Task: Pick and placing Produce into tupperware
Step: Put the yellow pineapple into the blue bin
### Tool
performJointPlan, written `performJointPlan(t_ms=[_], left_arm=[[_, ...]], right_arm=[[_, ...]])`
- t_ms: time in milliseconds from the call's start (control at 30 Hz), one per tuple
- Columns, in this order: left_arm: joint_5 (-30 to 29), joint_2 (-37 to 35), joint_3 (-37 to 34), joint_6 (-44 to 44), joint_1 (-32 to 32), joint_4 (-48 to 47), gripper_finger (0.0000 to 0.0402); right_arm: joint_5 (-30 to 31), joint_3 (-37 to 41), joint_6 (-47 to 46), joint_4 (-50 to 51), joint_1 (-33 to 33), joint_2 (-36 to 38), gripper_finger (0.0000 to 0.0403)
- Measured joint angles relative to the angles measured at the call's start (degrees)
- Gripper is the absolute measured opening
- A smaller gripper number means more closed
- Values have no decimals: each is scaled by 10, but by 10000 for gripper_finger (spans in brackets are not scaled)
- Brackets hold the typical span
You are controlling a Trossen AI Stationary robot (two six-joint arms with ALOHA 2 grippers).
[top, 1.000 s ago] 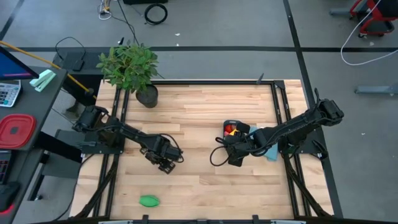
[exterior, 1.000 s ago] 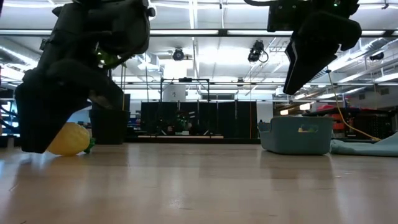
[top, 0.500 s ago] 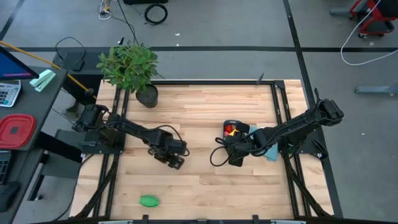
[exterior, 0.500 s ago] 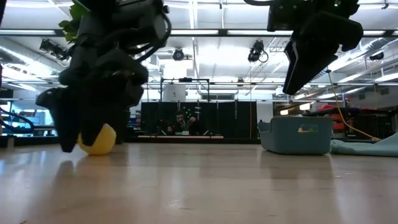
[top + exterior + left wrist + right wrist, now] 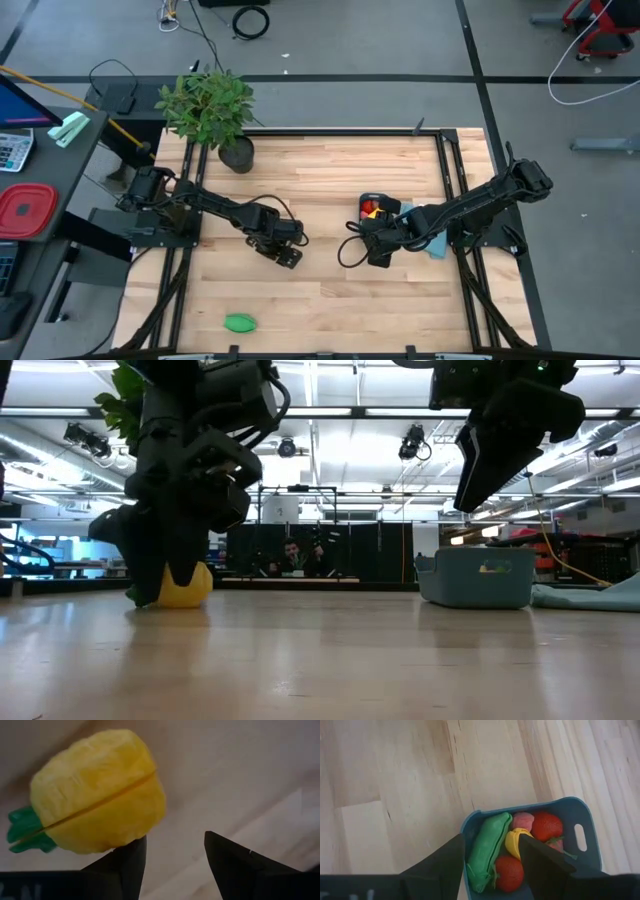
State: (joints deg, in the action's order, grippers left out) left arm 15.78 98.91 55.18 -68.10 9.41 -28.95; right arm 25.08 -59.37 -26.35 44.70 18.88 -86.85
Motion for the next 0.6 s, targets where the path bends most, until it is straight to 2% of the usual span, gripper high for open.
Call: performJointPlan(t_ms=[300,433,600], left_arm=[[-5,0,0,15,5,9,200],[-1,0,0,19,8,83,186],[41,0,0,19,5,210,177]], right_arm=[[0,0,0,-2,0,0,195],[8,0,0,-2,0,0,195],[9,0,0,-2,0,0,195]])
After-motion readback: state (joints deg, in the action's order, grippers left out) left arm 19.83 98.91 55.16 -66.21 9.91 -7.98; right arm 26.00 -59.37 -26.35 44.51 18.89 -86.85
